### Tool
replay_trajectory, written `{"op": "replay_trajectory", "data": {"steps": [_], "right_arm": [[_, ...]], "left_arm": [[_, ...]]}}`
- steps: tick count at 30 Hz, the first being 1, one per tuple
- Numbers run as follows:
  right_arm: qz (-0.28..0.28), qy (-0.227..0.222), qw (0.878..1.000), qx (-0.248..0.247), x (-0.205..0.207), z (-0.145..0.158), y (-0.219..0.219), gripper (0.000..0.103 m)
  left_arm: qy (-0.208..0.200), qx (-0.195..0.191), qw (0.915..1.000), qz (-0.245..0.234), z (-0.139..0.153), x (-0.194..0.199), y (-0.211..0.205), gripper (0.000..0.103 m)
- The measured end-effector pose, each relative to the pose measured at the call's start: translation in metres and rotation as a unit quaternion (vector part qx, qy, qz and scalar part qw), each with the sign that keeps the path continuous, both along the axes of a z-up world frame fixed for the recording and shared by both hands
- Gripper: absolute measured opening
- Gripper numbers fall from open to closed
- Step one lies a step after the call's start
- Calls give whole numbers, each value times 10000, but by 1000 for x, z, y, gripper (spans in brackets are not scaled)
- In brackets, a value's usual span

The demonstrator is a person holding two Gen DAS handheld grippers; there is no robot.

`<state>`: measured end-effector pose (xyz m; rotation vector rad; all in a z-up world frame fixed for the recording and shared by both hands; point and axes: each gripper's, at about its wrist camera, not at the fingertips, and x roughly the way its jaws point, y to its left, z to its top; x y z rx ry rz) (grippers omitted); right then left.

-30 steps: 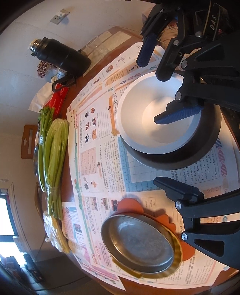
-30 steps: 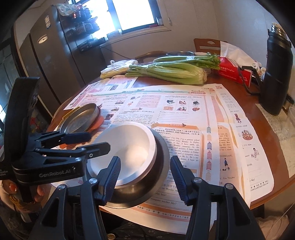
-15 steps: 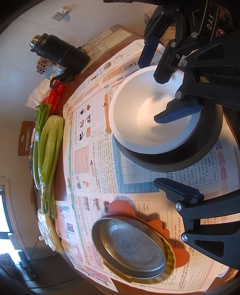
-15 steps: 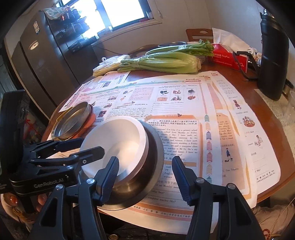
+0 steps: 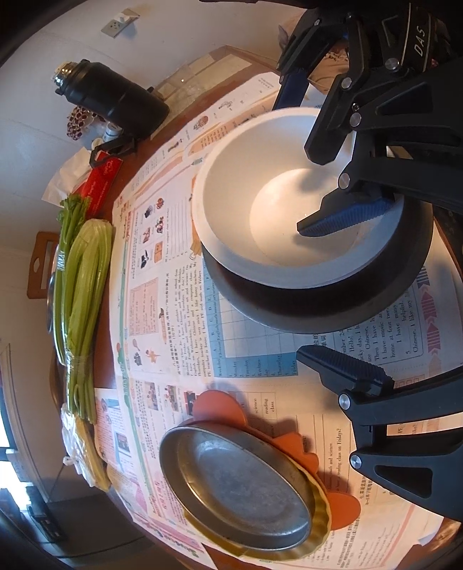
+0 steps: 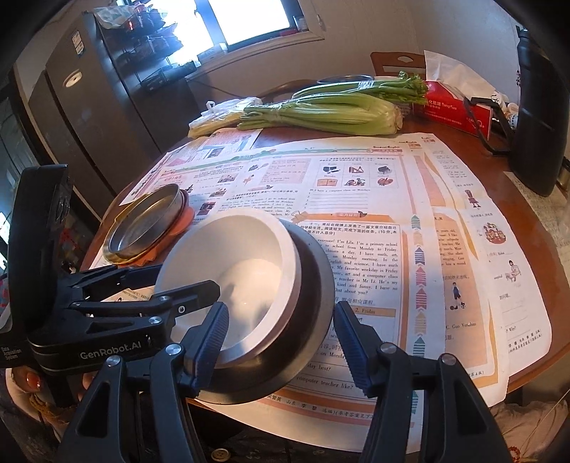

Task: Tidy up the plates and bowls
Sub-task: 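Lift the bowl stack with the left tool and carry it toward the steel pan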

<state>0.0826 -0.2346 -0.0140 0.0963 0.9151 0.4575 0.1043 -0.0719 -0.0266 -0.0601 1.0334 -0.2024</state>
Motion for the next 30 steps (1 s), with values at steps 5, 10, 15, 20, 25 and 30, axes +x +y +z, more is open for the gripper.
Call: {"op": "replay_trajectory", "data": {"steps": [5,10,15,20,25,30], "right_arm": [[22,46,10000,49,0,-3,0,61],[97,82,9998,154,1,-6,0,61],[160,226,9991,315,4,-12,0,61],[176,288,9987,374,4,-15,3,61],[176,294,9982,482,5,-16,1,61],[159,245,9983,506,3,-13,0,60]], "left_arm": [[26,-24,10000,39,-4,0,2,68],[53,-93,9999,58,-4,0,2,69],[113,-250,9996,27,-6,-1,2,69],[172,-413,9990,-20,-8,0,0,68],[220,-647,9976,-58,-10,1,1,62],[206,-741,9970,-69,-8,0,2,58]]}}
